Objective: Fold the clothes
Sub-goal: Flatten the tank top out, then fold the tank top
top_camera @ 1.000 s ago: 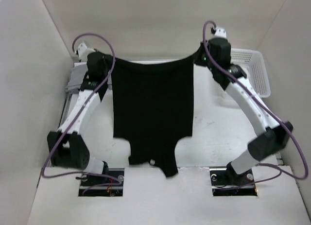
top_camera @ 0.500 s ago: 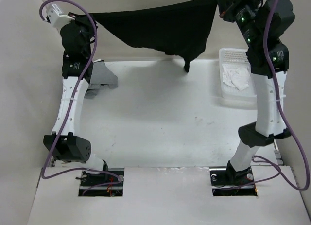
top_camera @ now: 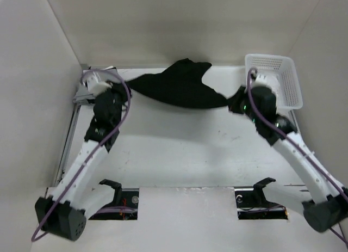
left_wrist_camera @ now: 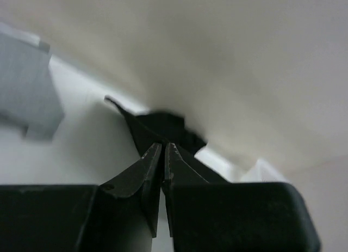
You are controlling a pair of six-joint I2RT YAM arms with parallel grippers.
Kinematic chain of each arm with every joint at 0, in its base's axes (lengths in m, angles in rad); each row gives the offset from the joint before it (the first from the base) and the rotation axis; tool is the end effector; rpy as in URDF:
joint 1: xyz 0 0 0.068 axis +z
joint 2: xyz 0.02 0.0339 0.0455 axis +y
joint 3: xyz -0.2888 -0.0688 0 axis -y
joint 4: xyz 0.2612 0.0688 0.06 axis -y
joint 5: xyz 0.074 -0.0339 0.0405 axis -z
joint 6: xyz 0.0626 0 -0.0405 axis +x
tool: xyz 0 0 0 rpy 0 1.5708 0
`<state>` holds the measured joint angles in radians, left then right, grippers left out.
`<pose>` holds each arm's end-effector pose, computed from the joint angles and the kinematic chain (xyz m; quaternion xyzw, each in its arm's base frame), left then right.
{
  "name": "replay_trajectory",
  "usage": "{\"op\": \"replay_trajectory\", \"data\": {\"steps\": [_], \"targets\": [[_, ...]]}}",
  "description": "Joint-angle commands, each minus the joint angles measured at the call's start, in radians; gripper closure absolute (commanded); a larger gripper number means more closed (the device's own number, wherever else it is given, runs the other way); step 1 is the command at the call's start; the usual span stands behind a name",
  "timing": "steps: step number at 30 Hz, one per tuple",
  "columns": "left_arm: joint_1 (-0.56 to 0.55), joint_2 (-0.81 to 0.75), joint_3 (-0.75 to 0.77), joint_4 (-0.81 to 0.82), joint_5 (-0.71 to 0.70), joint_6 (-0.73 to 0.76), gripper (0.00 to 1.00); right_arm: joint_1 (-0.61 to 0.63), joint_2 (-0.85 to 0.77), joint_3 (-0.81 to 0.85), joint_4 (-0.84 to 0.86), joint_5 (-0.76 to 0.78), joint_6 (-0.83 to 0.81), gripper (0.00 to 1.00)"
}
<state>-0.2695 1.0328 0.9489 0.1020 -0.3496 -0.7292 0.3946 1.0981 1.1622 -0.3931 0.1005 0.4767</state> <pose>0.2661 -0.0513 0.4018 -0.2780 0.6436 -0.2295 0.6752 0.2556 0.0997 0.4032 0.0625 0.8104 0.2082 0.5440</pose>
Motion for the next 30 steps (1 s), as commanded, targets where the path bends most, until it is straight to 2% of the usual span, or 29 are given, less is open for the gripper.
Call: {"op": "replay_trajectory", "data": {"steps": [1, 3, 6, 9, 12, 16, 20, 22, 24, 28, 30], "targets": [[-0.061, -0.216, -0.255, 0.012, -0.065, -0.031, 0.97, 0.127, -0.226, -0.275, 0.148, 0.025, 0.132, 1.0], [-0.087, -0.392, -0.401, -0.117, -0.036, -0.065, 0.96, 0.218, -0.334, -0.427, 0.116, 0.016, 0.174, 1.0], [-0.11, -0.601, -0.459, -0.392, 0.007, -0.113, 0.96, 0.356, -0.464, -0.561, -0.027, 0.034, 0.265, 1.0], [-0.119, -0.794, -0.446, -0.663, 0.049, -0.18, 0.96, 0.549, -0.553, -0.602, -0.169, 0.077, 0.414, 1.0], [-0.115, -0.902, -0.374, -0.852, 0.058, -0.254, 0.96, 0.745, -0.641, -0.621, -0.298, 0.134, 0.568, 1.0], [-0.093, -0.913, -0.28, -0.933, 0.037, -0.268, 0.96, 0.946, -0.722, -0.586, -0.446, 0.295, 0.759, 1.0], [-0.079, -0.797, -0.278, -0.782, 0.035, -0.22, 0.95, 1.045, -0.684, -0.53, -0.487, 0.459, 0.807, 1.0], [-0.079, -0.7, -0.298, -0.653, 0.029, -0.205, 0.95, 0.984, -0.598, -0.483, -0.46, 0.508, 0.725, 1.0], [-0.072, -0.555, -0.314, -0.469, 0.027, -0.197, 0.95, 0.811, -0.497, -0.434, -0.388, 0.481, 0.578, 1.0], [-0.041, -0.216, -0.25, -0.127, 0.023, -0.193, 0.95, 0.412, -0.332, -0.404, -0.091, 0.261, 0.299, 1.0], [-0.015, -0.044, -0.162, -0.035, 0.012, -0.182, 0.95, 0.243, -0.247, -0.38, 0.009, 0.167, 0.248, 1.0]]}}
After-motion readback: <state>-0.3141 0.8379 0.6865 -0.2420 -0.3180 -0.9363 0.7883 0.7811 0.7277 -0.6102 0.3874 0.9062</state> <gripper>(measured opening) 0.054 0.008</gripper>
